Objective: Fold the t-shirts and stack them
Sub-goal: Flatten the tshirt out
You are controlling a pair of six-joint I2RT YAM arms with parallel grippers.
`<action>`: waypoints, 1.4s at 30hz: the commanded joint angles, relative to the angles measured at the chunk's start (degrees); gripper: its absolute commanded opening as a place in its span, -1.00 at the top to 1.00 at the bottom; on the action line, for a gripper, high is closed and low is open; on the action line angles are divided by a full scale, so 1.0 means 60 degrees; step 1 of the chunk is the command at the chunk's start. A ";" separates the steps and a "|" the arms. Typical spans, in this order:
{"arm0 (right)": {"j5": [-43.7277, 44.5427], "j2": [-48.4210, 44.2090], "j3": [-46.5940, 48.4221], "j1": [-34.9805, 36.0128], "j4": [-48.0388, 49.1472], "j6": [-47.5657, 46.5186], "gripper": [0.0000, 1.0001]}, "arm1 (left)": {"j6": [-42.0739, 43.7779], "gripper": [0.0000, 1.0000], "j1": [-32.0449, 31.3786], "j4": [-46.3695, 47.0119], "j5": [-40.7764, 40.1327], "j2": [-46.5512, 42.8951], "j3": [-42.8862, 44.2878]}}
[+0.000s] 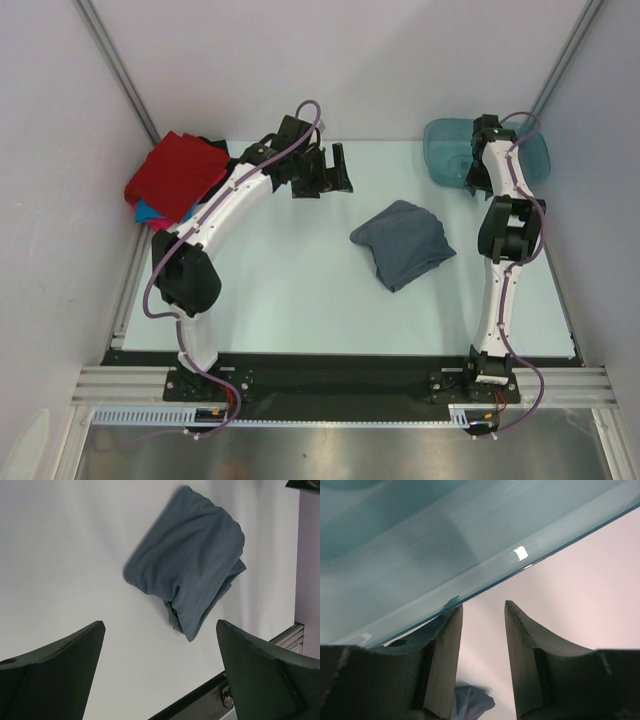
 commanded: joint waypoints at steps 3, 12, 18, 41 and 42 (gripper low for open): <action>-0.0240 0.0361 0.0218 -0.0036 0.0247 0.0336 0.09 | 0.0275 -0.99 -0.0039 -0.0253 0.0090 0.0153 0.0591; -0.0196 -0.1204 -0.1993 0.0022 0.1037 0.0600 0.07 | 0.0407 -1.00 -0.0040 -0.0503 0.0207 0.0607 0.1250; -0.0226 -0.3151 -0.4365 0.0373 0.1697 0.0498 0.02 | 0.0421 -0.99 -0.0039 -0.0357 0.0177 0.0476 0.0988; -0.4034 -0.5162 -0.5614 0.2365 0.0965 0.0380 -0.04 | -0.0090 -1.00 -0.0025 0.1328 0.3135 0.1631 -0.0670; -0.4266 -0.5133 -0.5614 0.2424 0.0951 0.0409 -0.04 | -0.0178 -0.99 -0.0054 0.1387 0.3195 0.1763 -0.0567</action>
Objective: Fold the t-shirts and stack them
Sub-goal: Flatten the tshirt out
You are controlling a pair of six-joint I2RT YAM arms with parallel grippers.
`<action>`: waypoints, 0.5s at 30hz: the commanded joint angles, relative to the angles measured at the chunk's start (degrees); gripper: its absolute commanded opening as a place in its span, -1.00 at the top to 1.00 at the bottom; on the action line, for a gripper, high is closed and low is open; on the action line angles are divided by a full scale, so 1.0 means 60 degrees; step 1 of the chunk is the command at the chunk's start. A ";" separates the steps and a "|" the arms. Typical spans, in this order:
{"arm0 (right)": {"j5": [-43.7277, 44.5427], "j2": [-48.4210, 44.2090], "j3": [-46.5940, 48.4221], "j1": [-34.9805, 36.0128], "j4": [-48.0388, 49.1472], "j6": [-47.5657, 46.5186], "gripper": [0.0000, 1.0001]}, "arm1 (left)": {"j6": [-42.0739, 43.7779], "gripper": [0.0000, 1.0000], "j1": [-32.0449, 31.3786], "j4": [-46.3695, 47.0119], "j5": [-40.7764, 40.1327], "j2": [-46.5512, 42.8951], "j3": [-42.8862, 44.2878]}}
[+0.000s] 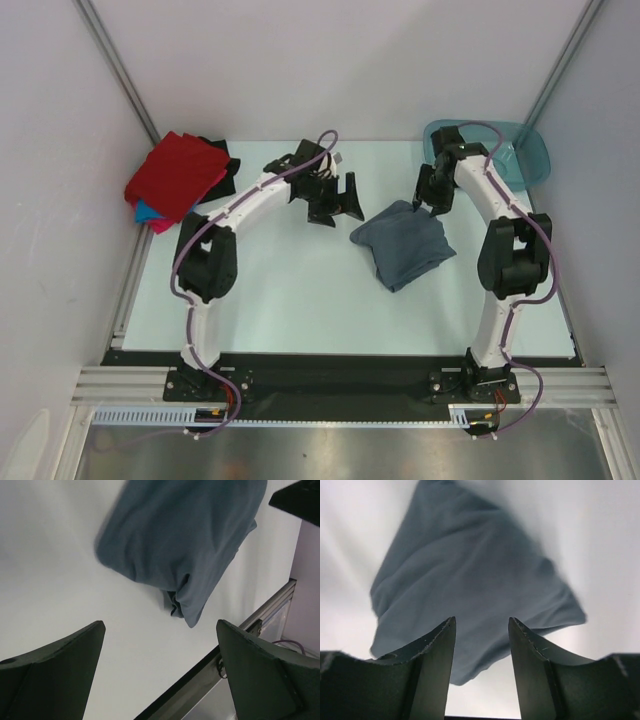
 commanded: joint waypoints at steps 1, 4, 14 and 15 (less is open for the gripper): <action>-0.0913 -0.0477 0.0069 0.0213 -0.0098 0.0034 -0.04 | -0.0426 -0.99 -0.0054 0.0756 0.1140 0.0678 0.0465; -0.0929 -0.0463 0.0083 0.0491 -0.0230 -0.0067 -0.04 | -0.1041 -1.00 -0.0112 0.1255 0.1842 0.1030 0.0552; -0.1207 -0.0916 -0.0590 0.0756 -0.0391 -0.0551 -0.04 | -0.2961 -1.00 -0.0917 0.3304 0.2811 0.1880 0.0435; -0.1207 -0.0989 -0.0619 0.0727 -0.0406 -0.0566 -0.04 | -0.3020 -0.99 -0.1005 0.3379 0.2724 0.1939 0.0450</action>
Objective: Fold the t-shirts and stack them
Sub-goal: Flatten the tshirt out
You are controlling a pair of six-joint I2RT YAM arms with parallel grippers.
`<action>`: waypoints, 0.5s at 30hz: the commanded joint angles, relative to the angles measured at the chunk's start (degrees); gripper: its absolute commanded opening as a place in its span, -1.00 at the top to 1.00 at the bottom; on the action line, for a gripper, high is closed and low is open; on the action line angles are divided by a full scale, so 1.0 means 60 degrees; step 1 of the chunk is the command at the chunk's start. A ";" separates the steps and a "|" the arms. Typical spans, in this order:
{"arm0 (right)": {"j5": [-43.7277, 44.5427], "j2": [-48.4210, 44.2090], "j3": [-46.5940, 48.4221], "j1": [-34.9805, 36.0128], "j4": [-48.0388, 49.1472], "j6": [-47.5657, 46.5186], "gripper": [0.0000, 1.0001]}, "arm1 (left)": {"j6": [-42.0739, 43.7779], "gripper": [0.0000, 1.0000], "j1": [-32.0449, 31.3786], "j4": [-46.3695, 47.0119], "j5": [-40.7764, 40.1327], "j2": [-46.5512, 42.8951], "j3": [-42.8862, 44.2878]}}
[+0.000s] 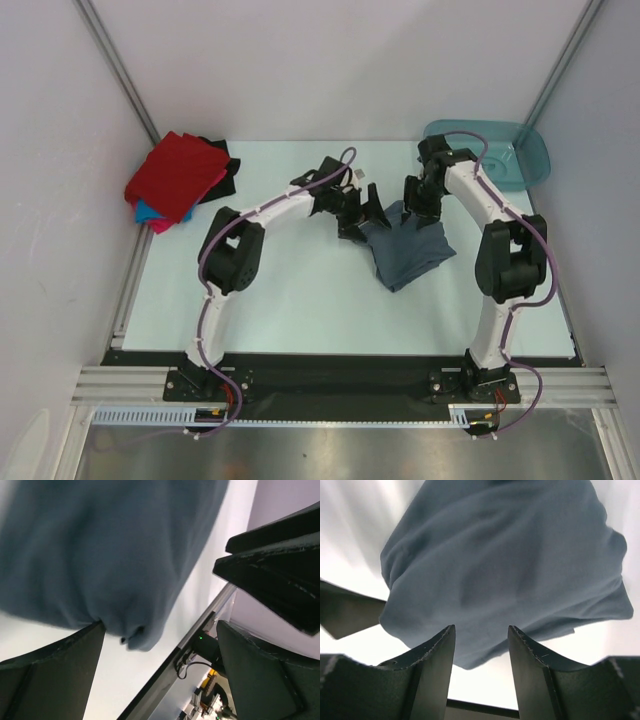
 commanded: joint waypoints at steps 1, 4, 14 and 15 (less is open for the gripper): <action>-0.0114 -0.0858 -0.0066 0.0012 -0.0202 -0.0314 -0.04 | -0.0809 -1.00 -0.0510 0.1110 0.0494 0.0129 0.0465; -0.0130 -0.1107 -0.0154 0.0027 -0.0202 -0.0344 -0.04 | -0.0883 -1.00 -0.0774 0.0906 0.0392 0.0115 0.0364; 0.0106 -0.2513 -0.1178 -0.0149 0.0192 -0.0227 -0.04 | -0.0239 -1.00 -0.1244 -0.0730 -0.1655 -0.0808 -0.0004; 0.0076 -0.2587 -0.1295 -0.0149 0.0208 -0.0241 -0.04 | -0.0224 -1.00 -0.1244 -0.0895 -0.1674 -0.0779 0.0055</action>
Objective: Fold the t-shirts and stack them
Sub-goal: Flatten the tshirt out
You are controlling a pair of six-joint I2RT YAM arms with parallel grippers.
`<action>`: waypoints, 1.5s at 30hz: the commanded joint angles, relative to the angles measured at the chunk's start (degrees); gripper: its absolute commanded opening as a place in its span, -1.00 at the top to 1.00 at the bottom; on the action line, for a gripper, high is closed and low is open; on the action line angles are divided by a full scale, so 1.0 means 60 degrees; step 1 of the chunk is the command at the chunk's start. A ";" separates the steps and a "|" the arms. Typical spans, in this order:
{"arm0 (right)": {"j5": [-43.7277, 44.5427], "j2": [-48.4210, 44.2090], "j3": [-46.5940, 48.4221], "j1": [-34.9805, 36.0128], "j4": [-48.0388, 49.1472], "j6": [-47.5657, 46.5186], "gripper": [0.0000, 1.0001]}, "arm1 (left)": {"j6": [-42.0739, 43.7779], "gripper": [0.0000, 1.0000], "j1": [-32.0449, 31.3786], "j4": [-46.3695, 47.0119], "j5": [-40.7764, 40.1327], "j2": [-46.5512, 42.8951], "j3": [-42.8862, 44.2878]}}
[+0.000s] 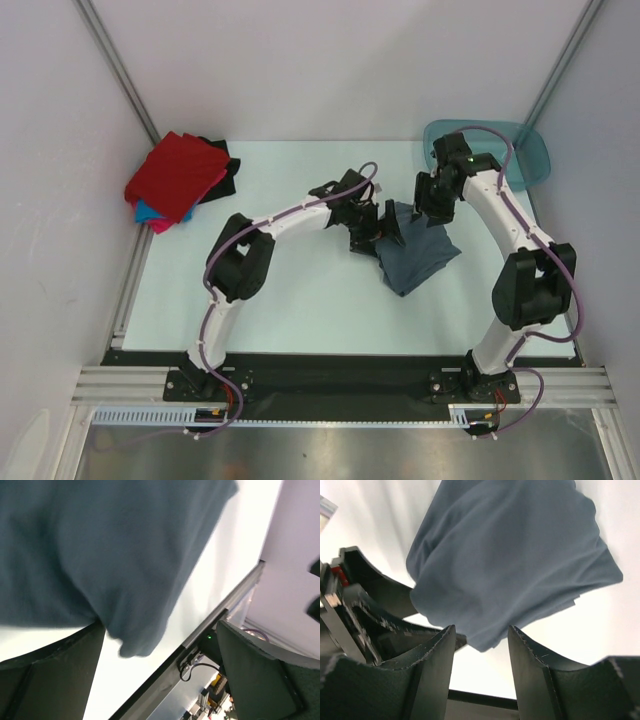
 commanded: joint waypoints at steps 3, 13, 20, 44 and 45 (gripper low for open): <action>-0.0063 -0.0716 -0.0470 -0.0054 0.0186 -0.0249 -0.04 | 0.0429 -1.00 -0.0093 -0.2356 -0.1950 -0.0509 0.0796; 0.0011 -0.0804 -0.0295 -0.0171 0.0171 -0.0367 -0.04 | 0.0606 -1.00 -0.0093 -0.1102 -0.1033 -0.0656 0.0767; 0.0084 -0.0482 0.0057 -0.0215 0.0039 -0.0440 -0.04 | 0.0343 -0.60 -0.0035 -0.0458 -0.0256 0.0150 0.1282; 0.0172 -0.1243 -0.1744 -0.0523 0.0668 -0.0206 -0.04 | 0.1968 0.99 -0.0371 -0.2727 -0.1426 -0.3387 0.0947; 0.0157 -0.1316 -0.1803 -0.0494 0.0712 -0.0206 -0.03 | 0.2026 0.99 -0.0371 -0.2844 -0.1470 -0.3742 0.0800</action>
